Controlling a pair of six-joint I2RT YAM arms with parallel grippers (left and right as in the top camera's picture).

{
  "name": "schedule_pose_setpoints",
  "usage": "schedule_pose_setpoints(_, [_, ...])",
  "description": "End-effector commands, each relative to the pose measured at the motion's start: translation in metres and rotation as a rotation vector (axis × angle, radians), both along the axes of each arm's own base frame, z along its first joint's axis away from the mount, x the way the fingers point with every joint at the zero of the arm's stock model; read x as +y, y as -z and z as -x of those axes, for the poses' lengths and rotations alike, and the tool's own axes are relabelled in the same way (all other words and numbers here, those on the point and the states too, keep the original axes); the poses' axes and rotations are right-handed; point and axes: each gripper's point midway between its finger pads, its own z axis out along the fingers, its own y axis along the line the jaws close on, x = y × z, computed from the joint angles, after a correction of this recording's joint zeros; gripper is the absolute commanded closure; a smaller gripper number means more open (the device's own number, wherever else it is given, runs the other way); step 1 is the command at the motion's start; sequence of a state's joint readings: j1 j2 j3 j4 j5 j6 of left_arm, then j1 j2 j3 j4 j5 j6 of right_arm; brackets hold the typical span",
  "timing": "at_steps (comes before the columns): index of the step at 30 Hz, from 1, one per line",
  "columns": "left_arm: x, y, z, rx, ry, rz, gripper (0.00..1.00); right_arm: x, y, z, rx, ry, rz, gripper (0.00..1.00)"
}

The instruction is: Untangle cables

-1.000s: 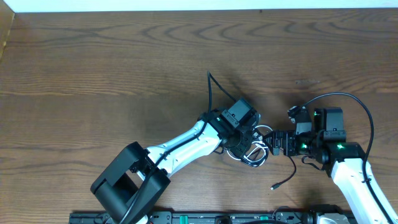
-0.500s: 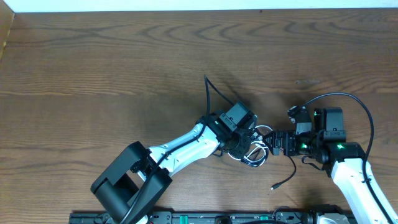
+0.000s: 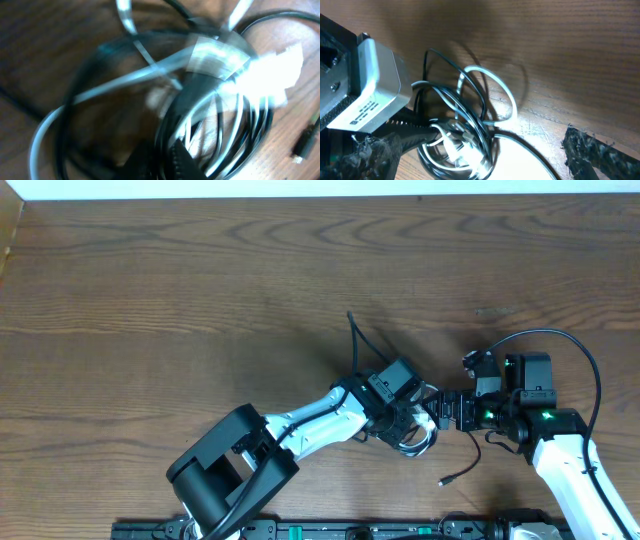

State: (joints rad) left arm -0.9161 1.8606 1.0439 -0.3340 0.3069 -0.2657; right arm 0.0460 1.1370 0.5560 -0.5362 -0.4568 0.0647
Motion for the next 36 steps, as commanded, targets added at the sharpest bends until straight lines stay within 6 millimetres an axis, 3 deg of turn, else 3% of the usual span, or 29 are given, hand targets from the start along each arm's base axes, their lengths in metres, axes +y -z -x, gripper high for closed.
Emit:
schedule_pose_setpoints(1, [0.008, -0.005, -0.008, -0.014, -0.029, -0.012, 0.92, 0.001, -0.007, -0.004, -0.01, 0.007, -0.016, 0.01])
schedule_pose_setpoints(4, [0.009, -0.034, -0.019, -0.048, -0.052, 0.039, 0.92, 0.001, -0.007, -0.004, -0.01, 0.007, -0.016, 0.01])
schedule_pose_setpoints(11, [0.008, -0.125, -0.031, -0.146, -0.072, 0.264, 0.92, 0.003, -0.009, -0.007, -0.025, 0.001, -0.028, 0.01])
schedule_pose_setpoints(14, [0.009, -0.15, -0.03, -0.189, -0.07, 0.314, 0.92, 0.008, -0.013, -0.009, -0.039, -0.014, -0.059, 0.01])
schedule_pose_setpoints(17, [0.01, -0.162, -0.028, -0.205, -0.065, 0.34, 0.92, 0.017, -0.021, -0.011, -0.064, -0.042, -0.11, 0.01])
schedule_pose_setpoints(25, [0.008, -0.164, -0.029, -0.195, -0.086, 0.351, 0.93, 0.03, -0.034, -0.015, -0.078, -0.046, -0.215, 0.01])
schedule_pose_setpoints(27, [0.007, -0.165, -0.029, -0.193, -0.094, 0.357, 0.92, 0.03, -0.035, -0.016, -0.077, -0.041, -0.217, 0.12])
schedule_pose_setpoints(28, [0.006, -0.166, -0.031, -0.191, -0.107, 0.366, 0.92, 0.03, -0.034, -0.016, -0.077, -0.041, -0.217, 0.39])
schedule_pose_setpoints(30, [0.005, -0.168, -0.032, -0.198, -0.106, 0.375, 0.92, 0.028, -0.033, -0.016, -0.077, -0.033, -0.204, 0.65])
schedule_pose_setpoints(31, [0.004, -0.169, -0.033, -0.202, -0.106, 0.379, 0.93, 0.026, -0.032, -0.017, -0.078, -0.027, -0.194, 0.73])
schedule_pose_setpoints(34, [0.002, -0.176, -0.035, -0.22, -0.105, 0.4, 0.93, 0.018, -0.026, -0.018, -0.07, 0.002, -0.146, 0.8])
schedule_pose_setpoints(35, [0.002, -0.179, -0.035, -0.226, -0.104, 0.407, 0.93, 0.015, -0.023, -0.018, -0.064, 0.014, -0.127, 0.77])
schedule_pose_setpoints(36, [0.003, -0.183, -0.036, -0.235, -0.107, 0.417, 0.92, 0.013, -0.021, -0.017, -0.055, 0.022, -0.112, 0.62])
